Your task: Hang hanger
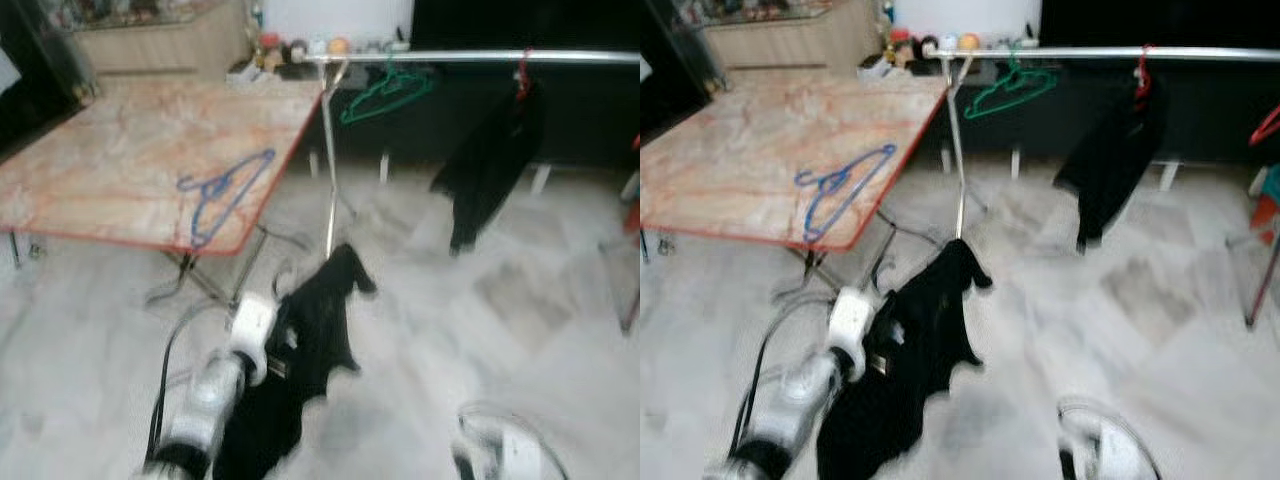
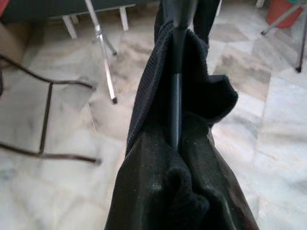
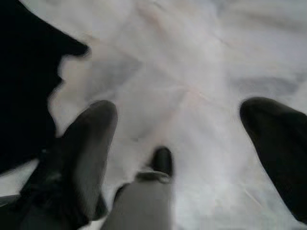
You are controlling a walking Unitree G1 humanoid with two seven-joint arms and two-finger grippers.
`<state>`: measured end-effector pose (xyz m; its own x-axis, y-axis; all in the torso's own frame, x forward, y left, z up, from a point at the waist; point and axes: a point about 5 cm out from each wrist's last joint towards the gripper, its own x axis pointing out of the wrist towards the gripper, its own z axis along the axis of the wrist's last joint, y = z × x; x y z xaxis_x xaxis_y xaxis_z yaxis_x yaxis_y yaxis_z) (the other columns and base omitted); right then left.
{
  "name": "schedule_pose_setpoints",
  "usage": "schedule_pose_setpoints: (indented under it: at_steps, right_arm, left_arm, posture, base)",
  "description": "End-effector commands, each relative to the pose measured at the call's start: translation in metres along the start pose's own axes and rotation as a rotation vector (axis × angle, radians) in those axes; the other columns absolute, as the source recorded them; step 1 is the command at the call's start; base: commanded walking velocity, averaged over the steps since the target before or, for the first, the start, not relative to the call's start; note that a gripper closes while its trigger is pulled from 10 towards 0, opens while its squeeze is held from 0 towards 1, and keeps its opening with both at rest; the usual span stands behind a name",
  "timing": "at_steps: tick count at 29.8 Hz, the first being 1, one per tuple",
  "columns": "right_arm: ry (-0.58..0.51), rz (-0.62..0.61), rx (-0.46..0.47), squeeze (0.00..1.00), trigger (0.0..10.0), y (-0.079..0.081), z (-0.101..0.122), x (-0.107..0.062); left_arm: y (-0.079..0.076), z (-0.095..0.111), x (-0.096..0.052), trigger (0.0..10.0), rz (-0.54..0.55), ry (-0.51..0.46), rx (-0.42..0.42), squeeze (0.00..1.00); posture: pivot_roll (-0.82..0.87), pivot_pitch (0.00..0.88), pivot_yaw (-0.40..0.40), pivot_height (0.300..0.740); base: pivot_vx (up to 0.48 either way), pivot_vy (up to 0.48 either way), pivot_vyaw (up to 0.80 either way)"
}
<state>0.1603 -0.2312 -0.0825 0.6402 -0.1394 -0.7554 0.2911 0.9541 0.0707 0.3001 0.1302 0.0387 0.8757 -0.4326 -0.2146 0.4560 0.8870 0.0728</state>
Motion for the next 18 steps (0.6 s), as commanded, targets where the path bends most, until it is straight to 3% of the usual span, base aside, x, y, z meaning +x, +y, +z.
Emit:
schedule_pose_setpoints:
  at_steps: [1, 8, 18]
  right_arm:
    - [0.007, -0.005, 0.007, 0.0, 10.0, -0.0013, -0.0025, -0.0009]
    - [0.007, -0.005, 0.008, 0.0, 10.0, -0.0016, -0.0025, -0.0009]
    - [-0.004, -0.004, 0.008, 0.0, 10.0, -0.0015, -0.0015, -0.001]
  left_arm:
    - [0.0013, 0.008, 0.0024, 10.0, 0.008, -0.037, 0.005, 0.0]
    - [0.001, 0.0082, 0.0025, 10.0, 0.009, -0.04, 0.004, 0.0]
    - [-0.0037, 0.0121, 0.0063, 10.0, -0.041, -0.047, 0.011, 0.0]
  posture:
    - [-0.05, 0.0, 0.069, 0.74]
    - [-0.05, 0.0, 0.069, 0.74]
    - [-0.05, 0.0, 0.066, 0.74]
  base:
    - [-0.307, 0.0, 0.0]
    - [-0.307, 0.0, 0.0]
    - [0.0, 0.0, 0.0]
